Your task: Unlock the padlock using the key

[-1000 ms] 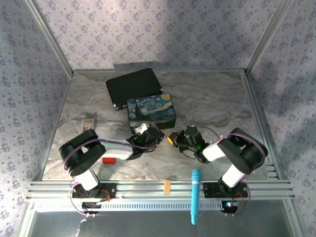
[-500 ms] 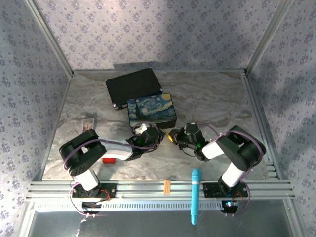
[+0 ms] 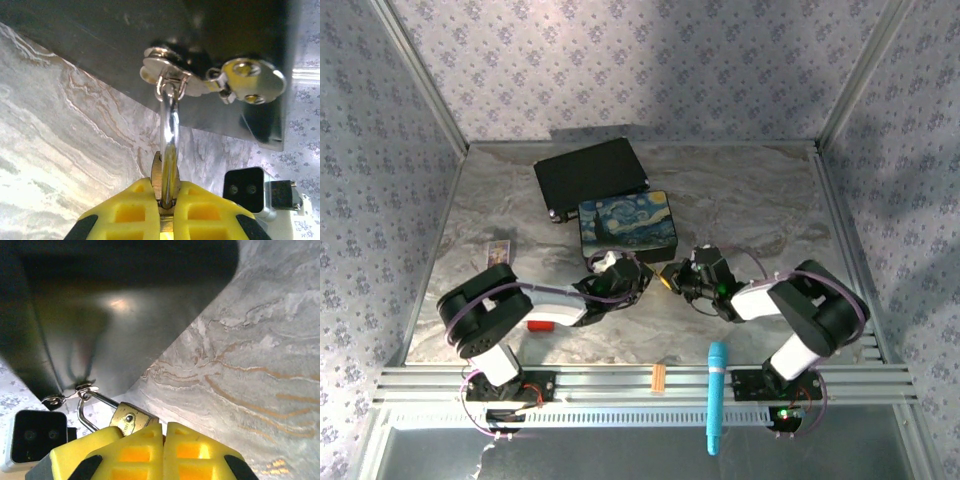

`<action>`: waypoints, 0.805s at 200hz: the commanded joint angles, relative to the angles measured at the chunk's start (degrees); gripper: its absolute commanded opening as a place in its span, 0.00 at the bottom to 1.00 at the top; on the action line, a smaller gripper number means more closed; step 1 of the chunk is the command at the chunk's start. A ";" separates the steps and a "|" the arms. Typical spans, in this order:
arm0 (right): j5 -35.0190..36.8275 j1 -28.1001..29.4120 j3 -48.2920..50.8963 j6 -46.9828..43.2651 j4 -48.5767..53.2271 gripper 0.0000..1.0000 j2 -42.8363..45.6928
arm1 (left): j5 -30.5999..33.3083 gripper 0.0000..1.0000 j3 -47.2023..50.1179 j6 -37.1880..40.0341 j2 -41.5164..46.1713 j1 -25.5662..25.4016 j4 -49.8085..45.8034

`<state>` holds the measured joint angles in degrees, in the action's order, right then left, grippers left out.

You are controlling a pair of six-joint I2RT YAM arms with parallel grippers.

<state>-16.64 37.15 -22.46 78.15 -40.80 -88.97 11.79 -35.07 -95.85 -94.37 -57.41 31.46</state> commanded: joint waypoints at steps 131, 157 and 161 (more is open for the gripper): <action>22.53 6.27 -9.48 -60.88 55.85 0.95 31.69 | -11.97 0.00 -1.19 4.81 3.83 0.62 -7.29; 22.79 8.95 -7.59 -67.90 50.10 0.65 31.96 | -13.17 0.00 -1.79 6.54 4.70 1.31 -9.91; 20.42 8.64 -7.14 -69.31 48.87 0.57 31.47 | -13.44 0.00 -1.76 6.70 4.80 1.40 -9.99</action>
<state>2.37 45.45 -30.68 21.37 10.02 -56.86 1.69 -35.14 -91.50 -91.24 -56.62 26.22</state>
